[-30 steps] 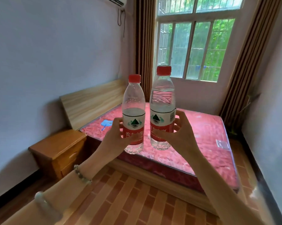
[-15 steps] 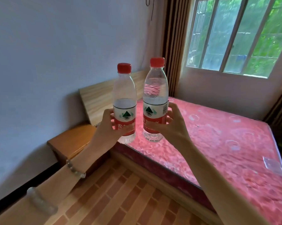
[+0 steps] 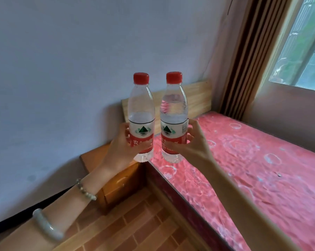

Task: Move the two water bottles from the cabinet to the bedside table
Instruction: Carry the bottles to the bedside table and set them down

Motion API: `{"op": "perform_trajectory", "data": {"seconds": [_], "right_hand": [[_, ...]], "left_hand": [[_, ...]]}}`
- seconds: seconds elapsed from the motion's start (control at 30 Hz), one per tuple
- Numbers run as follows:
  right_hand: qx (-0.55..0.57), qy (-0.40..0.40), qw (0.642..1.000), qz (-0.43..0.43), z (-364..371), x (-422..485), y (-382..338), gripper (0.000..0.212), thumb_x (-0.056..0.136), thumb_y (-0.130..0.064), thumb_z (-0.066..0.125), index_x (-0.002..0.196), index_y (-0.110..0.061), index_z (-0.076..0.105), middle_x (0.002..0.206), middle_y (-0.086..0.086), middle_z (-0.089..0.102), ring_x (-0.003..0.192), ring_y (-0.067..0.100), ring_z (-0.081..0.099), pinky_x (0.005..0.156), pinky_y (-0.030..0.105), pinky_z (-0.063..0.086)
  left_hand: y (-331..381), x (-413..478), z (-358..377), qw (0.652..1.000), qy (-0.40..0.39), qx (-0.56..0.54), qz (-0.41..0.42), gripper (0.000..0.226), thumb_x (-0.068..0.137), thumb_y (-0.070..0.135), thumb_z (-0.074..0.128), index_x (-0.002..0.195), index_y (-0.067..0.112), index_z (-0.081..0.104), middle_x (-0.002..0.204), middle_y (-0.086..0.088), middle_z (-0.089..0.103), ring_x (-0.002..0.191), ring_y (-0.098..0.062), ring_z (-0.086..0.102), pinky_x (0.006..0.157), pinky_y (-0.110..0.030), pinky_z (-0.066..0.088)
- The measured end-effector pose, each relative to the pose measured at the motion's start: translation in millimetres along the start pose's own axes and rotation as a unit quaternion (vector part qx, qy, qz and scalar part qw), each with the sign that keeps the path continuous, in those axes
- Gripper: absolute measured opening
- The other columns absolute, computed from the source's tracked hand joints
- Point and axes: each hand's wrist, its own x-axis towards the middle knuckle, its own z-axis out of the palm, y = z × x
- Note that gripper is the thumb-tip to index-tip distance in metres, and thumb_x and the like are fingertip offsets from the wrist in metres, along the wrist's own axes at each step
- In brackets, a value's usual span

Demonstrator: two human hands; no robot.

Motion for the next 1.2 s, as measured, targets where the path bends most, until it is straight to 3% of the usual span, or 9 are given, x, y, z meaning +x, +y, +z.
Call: {"op": "perform_trajectory", "data": {"seconds": [0.2,0.37,0.5,0.63,0.9,1.07,1.2], "right_hand": [[0.02,-0.078,0.997,-0.003,31,106,44,0.07,0.055,-0.015,0.088,0.111,-0.029,0.047,0.101,-0.004,0.064,0.082,0.0,0.065,0.064,0.025,0.056],[0.041,-0.127,0.991,0.014,74,177,84,0.07,0.055,-0.014,0.088,0.109,-0.032,0.047,0.103,0.0,0.066,0.084,0.007,0.068,0.069,0.039,0.059],[0.042,-0.167,0.985,0.023,120,229,116,0.069,0.057,-0.014,0.088,0.106,-0.037,0.045,0.101,-0.003,0.066,0.087,0.007,0.067,0.069,0.034,0.059],[0.045,-0.194,0.979,0.029,177,284,152,0.073,0.057,-0.012,0.087,0.113,-0.026,0.042,0.106,0.0,0.063,0.089,0.006,0.066,0.07,0.031,0.058],[0.056,-0.221,0.971,0.072,292,385,209,0.075,0.061,-0.005,0.084,0.122,-0.017,0.042,0.101,-0.009,0.062,0.086,-0.004,0.064,0.071,0.024,0.056],[0.033,-0.24,0.965,0.1,344,432,256,0.068,0.061,-0.011,0.085,0.115,-0.024,0.046,0.1,-0.011,0.064,0.087,-0.001,0.064,0.071,0.023,0.056],[0.013,-0.254,0.959,0.128,381,453,313,0.073,0.06,-0.014,0.086,0.118,-0.025,0.043,0.106,-0.002,0.066,0.092,0.009,0.066,0.075,0.028,0.057]], "left_hand": [[-38,86,0,0.998,0.05,0.03,-0.013,0.068,0.07,0.041,0.072,0.124,0.025,0.034,0.1,0.03,0.045,0.088,0.012,0.049,0.064,-0.009,0.044],[-81,141,-13,0.993,0.099,0.057,-0.033,0.065,0.073,0.031,0.071,0.125,0.018,0.035,0.103,0.023,0.047,0.087,0.009,0.05,0.062,-0.004,0.045],[-128,183,-36,0.988,0.125,0.067,-0.062,0.064,0.071,0.037,0.069,0.124,0.021,0.036,0.112,0.014,0.048,0.098,-0.002,0.05,0.075,-0.014,0.044],[-183,236,-60,0.985,0.129,0.091,-0.075,0.061,0.076,0.026,0.071,0.125,0.017,0.036,0.115,0.012,0.047,0.103,-0.005,0.049,0.082,-0.022,0.045],[-287,343,-114,0.979,0.136,0.079,-0.132,0.064,0.072,0.028,0.074,0.123,0.02,0.035,0.109,0.016,0.047,0.086,0.018,0.048,0.065,-0.003,0.044],[-351,386,-133,0.97,0.141,0.049,-0.191,0.066,0.066,0.034,0.077,0.117,0.023,0.037,0.106,0.016,0.054,0.093,0.002,0.055,0.071,-0.013,0.049],[-420,401,-133,0.956,0.14,0.044,-0.252,0.073,0.056,0.046,0.081,0.115,0.023,0.043,0.105,0.012,0.061,0.096,-0.006,0.061,0.076,-0.026,0.054]]}}
